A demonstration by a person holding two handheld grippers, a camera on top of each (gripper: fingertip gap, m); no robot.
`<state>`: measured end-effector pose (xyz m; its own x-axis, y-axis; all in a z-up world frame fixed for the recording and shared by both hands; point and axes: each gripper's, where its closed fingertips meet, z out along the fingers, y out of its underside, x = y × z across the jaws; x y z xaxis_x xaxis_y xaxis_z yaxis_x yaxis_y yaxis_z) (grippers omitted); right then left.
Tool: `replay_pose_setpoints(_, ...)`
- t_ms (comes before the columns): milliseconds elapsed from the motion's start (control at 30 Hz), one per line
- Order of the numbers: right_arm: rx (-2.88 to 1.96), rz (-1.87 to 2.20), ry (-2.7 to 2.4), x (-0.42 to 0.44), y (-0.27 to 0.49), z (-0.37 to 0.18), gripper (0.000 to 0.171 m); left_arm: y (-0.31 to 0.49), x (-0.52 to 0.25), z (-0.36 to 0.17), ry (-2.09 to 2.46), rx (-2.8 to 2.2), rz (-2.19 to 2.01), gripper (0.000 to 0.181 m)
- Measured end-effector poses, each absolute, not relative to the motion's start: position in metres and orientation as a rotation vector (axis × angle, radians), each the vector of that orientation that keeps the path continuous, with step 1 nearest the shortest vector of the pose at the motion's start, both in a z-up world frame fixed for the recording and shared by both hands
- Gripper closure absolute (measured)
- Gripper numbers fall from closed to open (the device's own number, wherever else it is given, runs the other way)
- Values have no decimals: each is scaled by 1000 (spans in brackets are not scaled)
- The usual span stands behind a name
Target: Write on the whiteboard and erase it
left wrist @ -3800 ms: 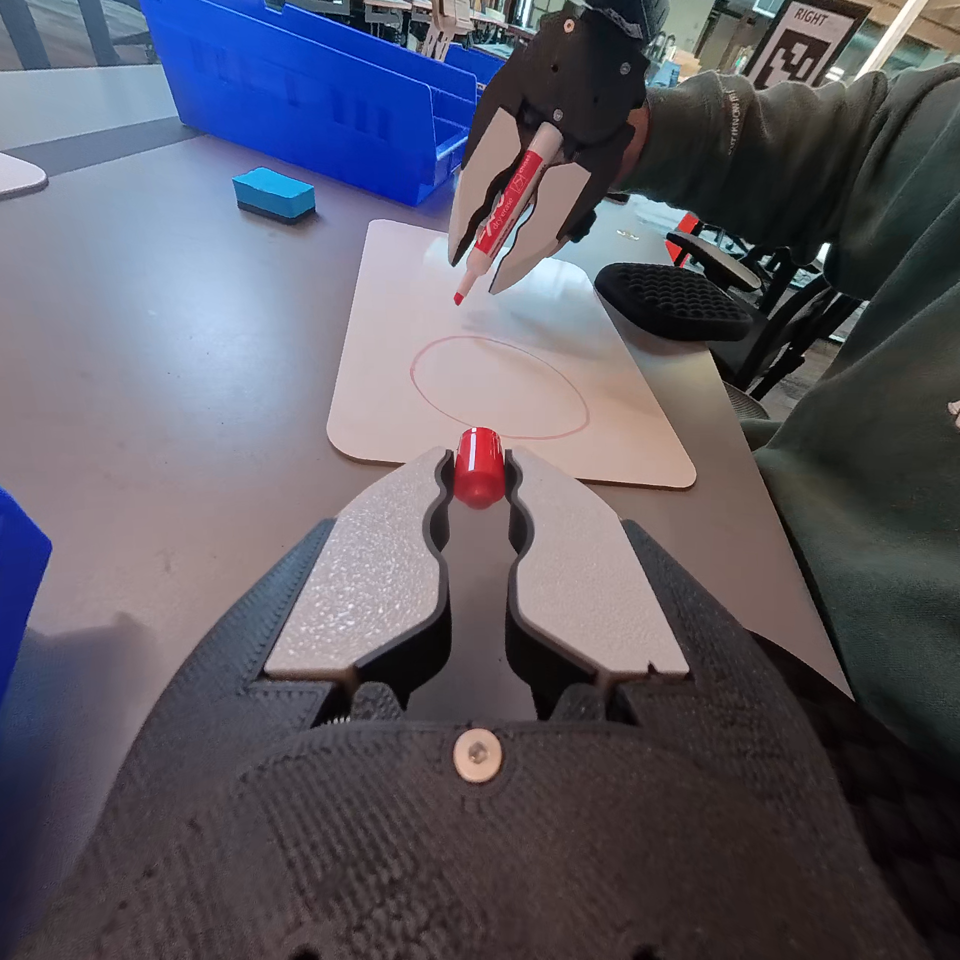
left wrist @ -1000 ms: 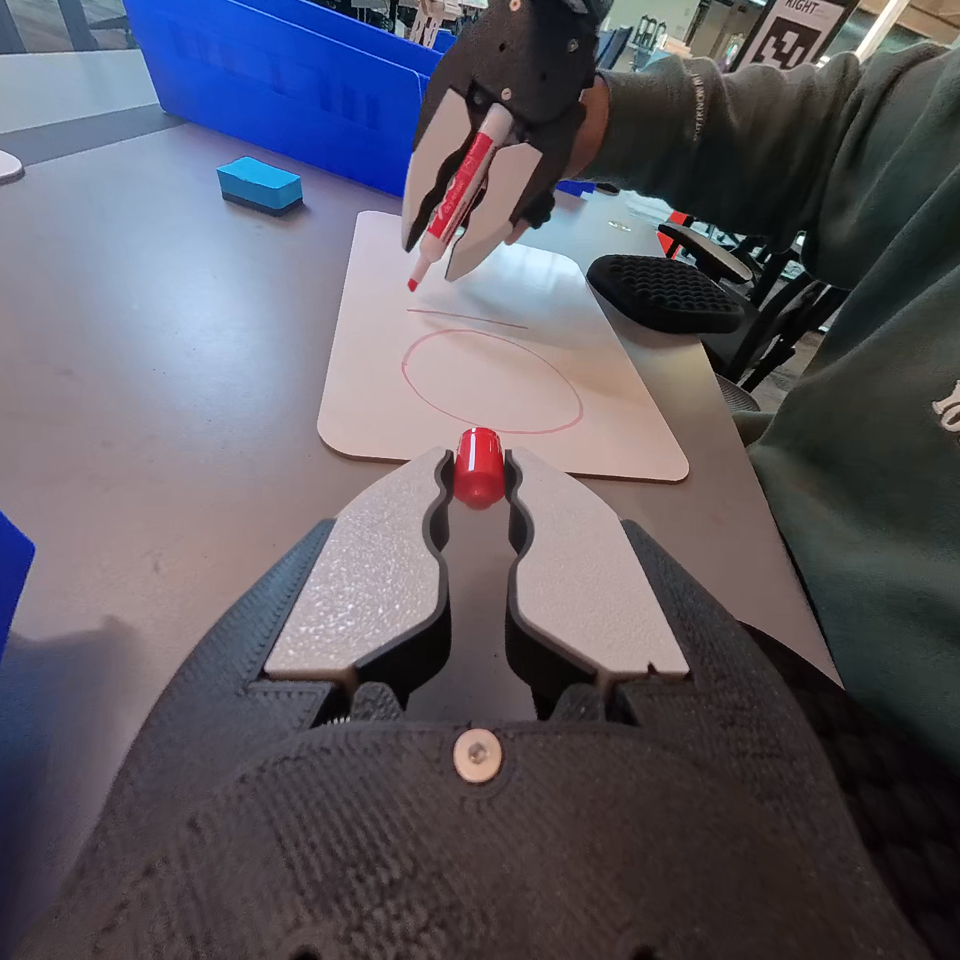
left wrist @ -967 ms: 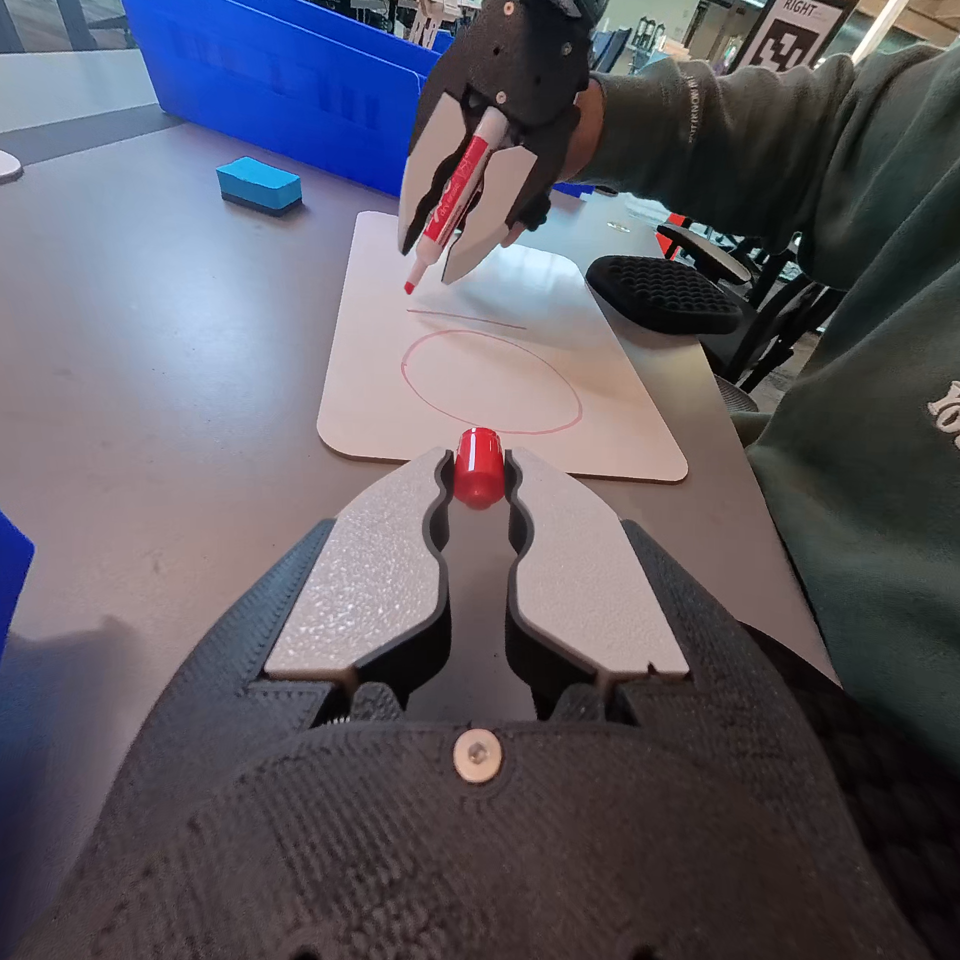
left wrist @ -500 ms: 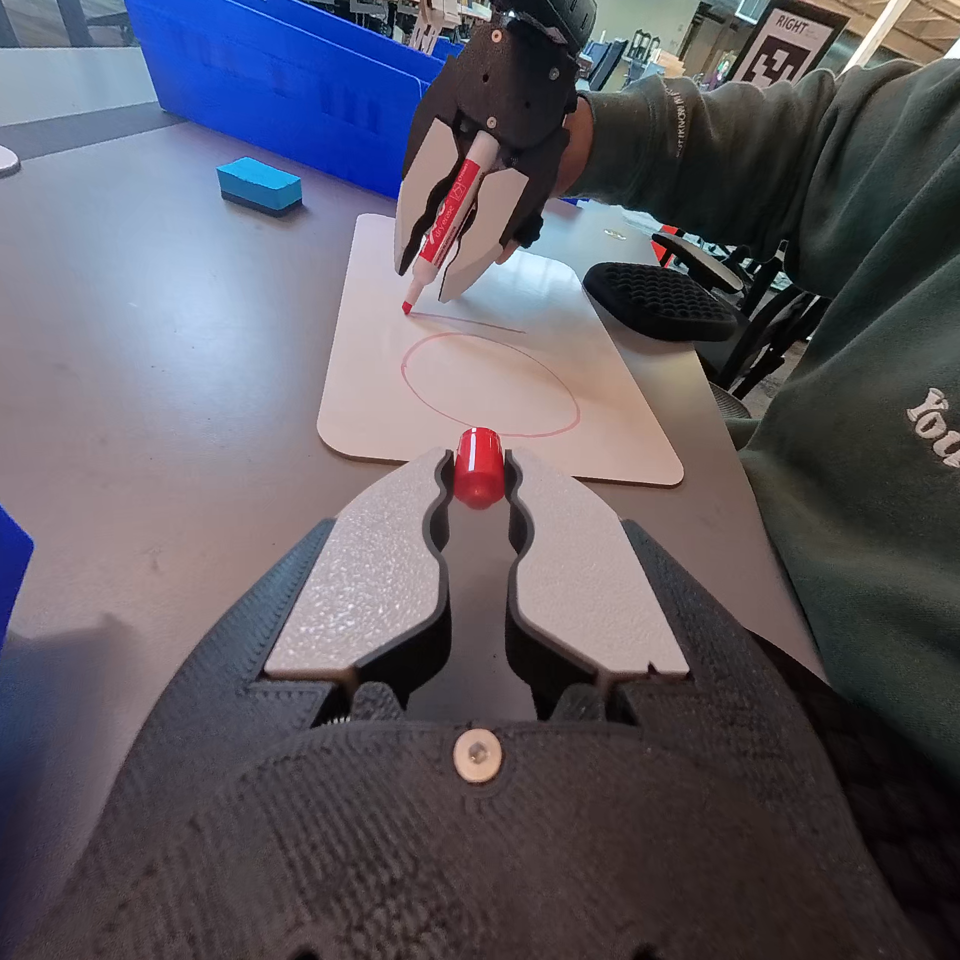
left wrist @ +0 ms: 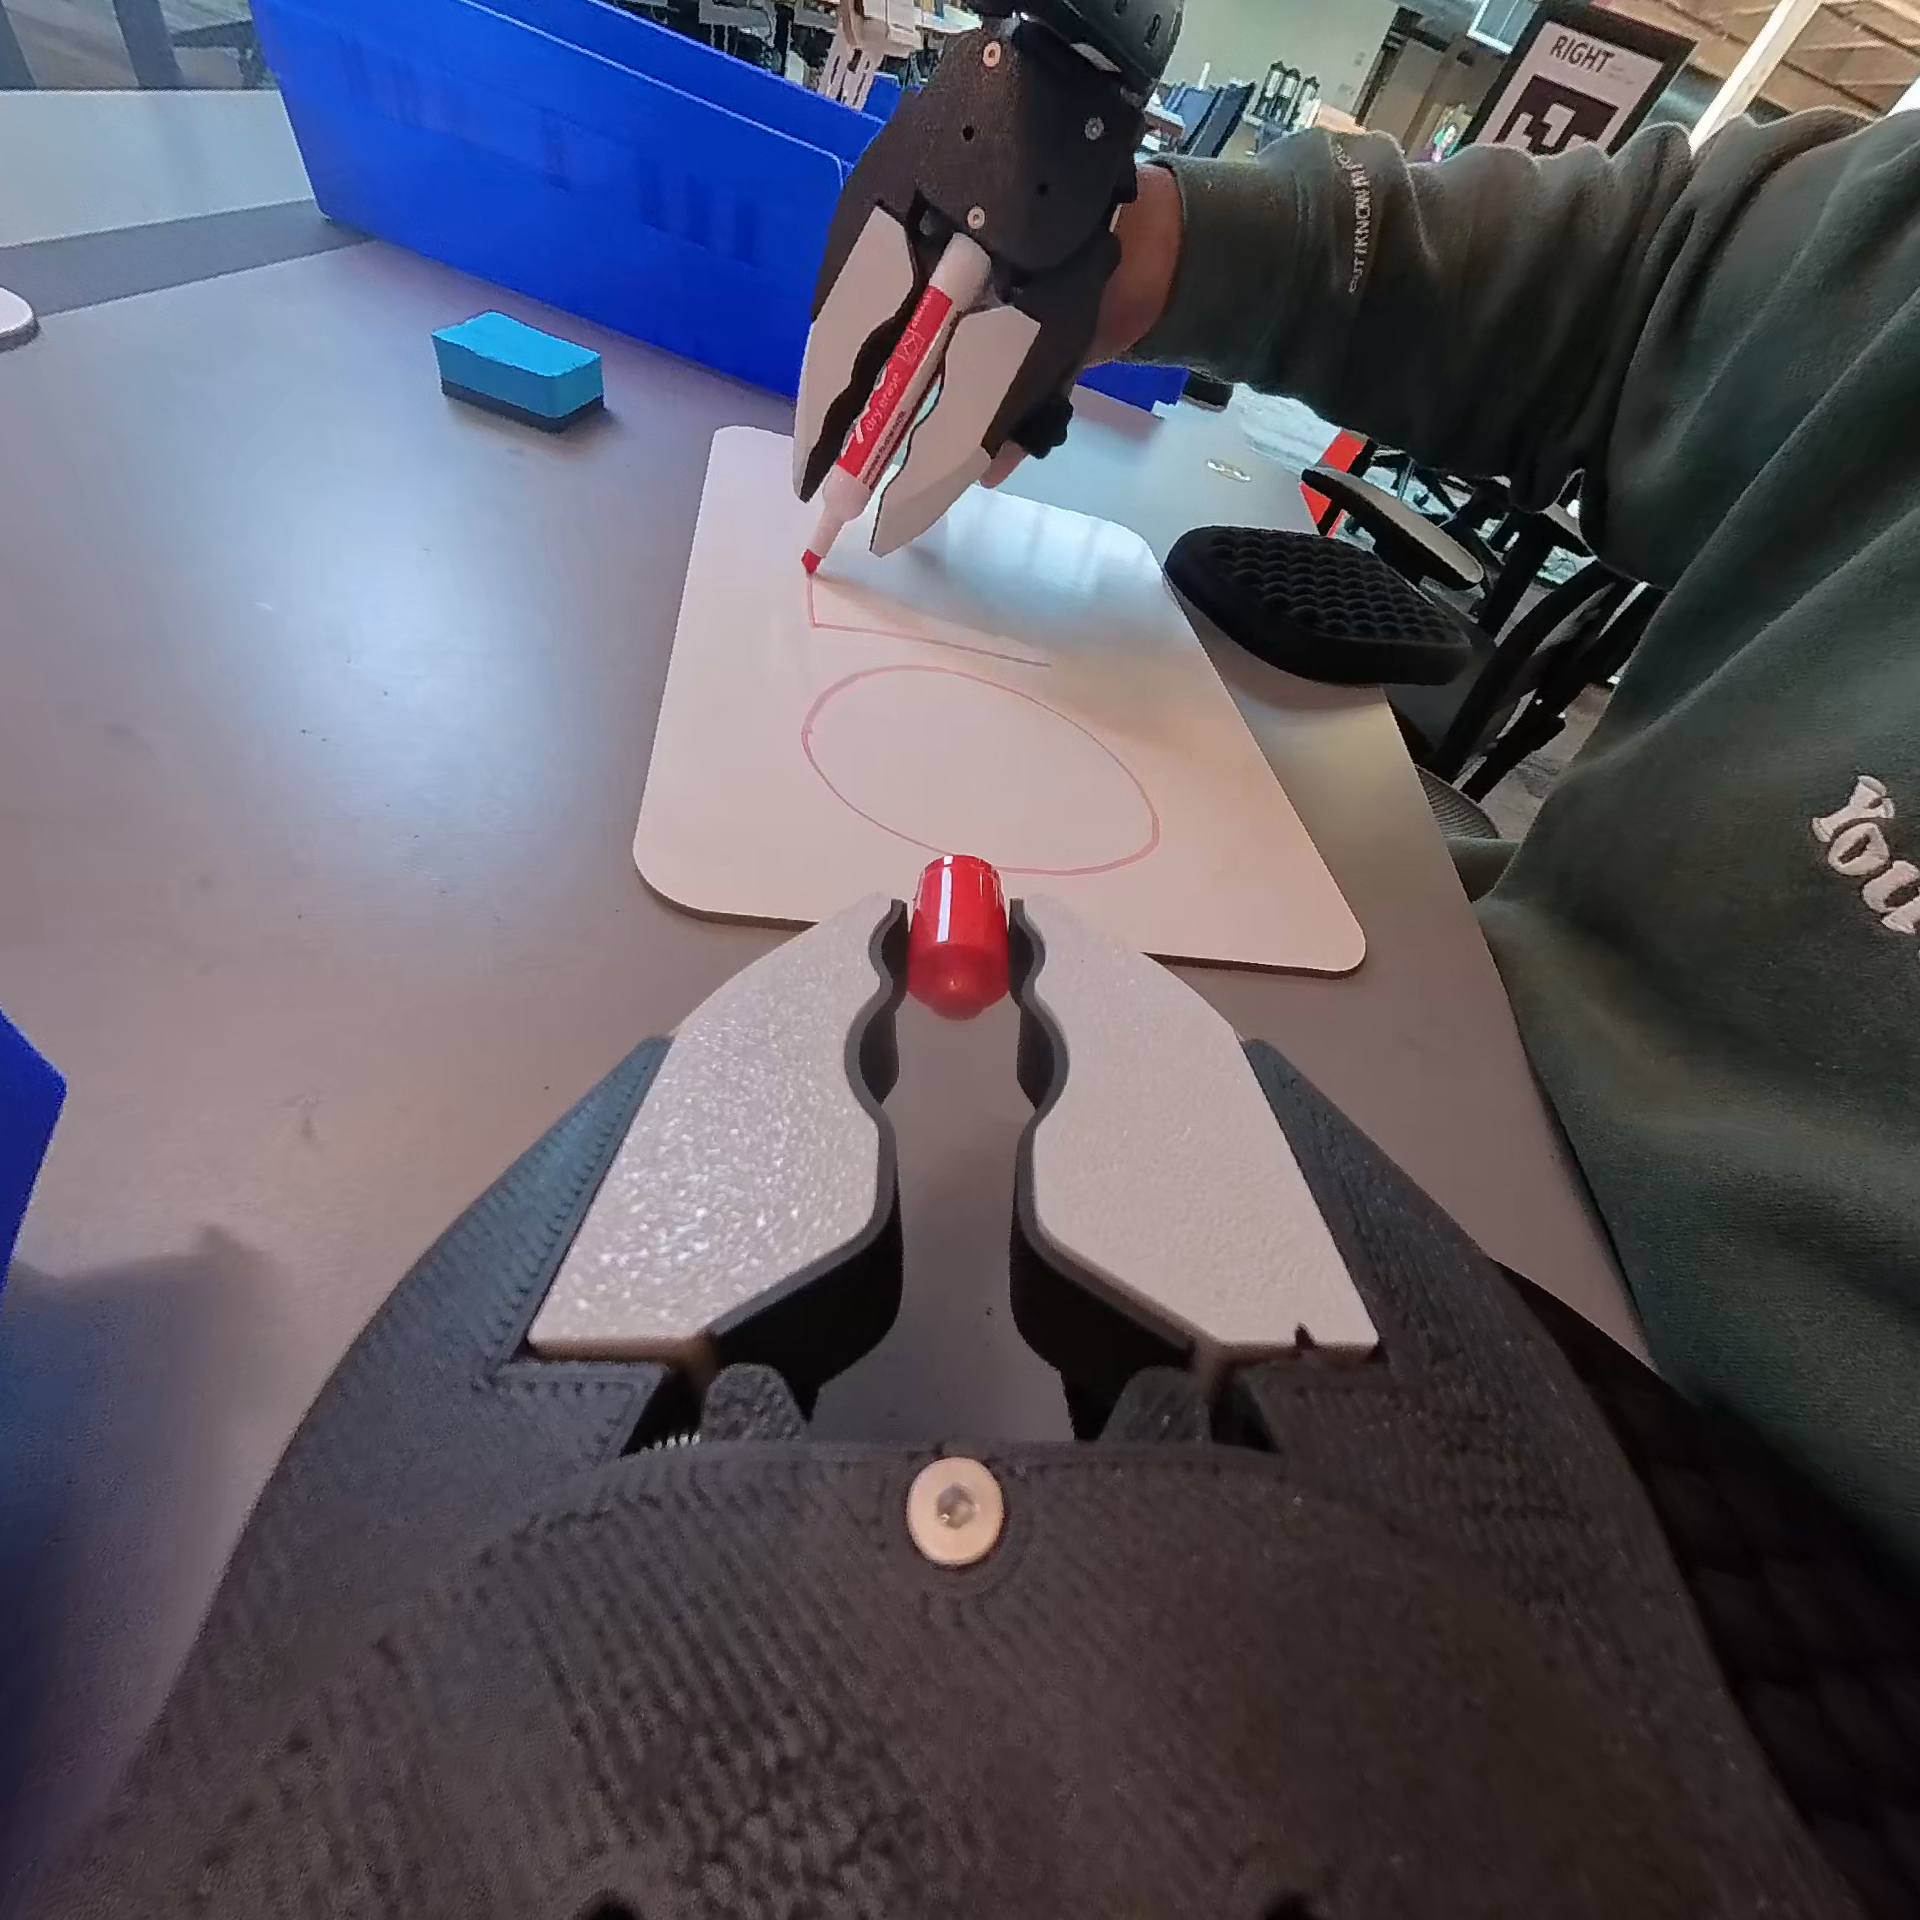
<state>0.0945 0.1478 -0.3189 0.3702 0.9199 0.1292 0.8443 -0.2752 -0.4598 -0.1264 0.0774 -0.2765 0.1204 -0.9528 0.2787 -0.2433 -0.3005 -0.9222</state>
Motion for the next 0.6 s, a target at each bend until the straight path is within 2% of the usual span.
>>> replay_pose_setpoints(600,-2236,141,-1510,125,157,-318,138,77,-126,-277,1183,-1665,-1221,163)
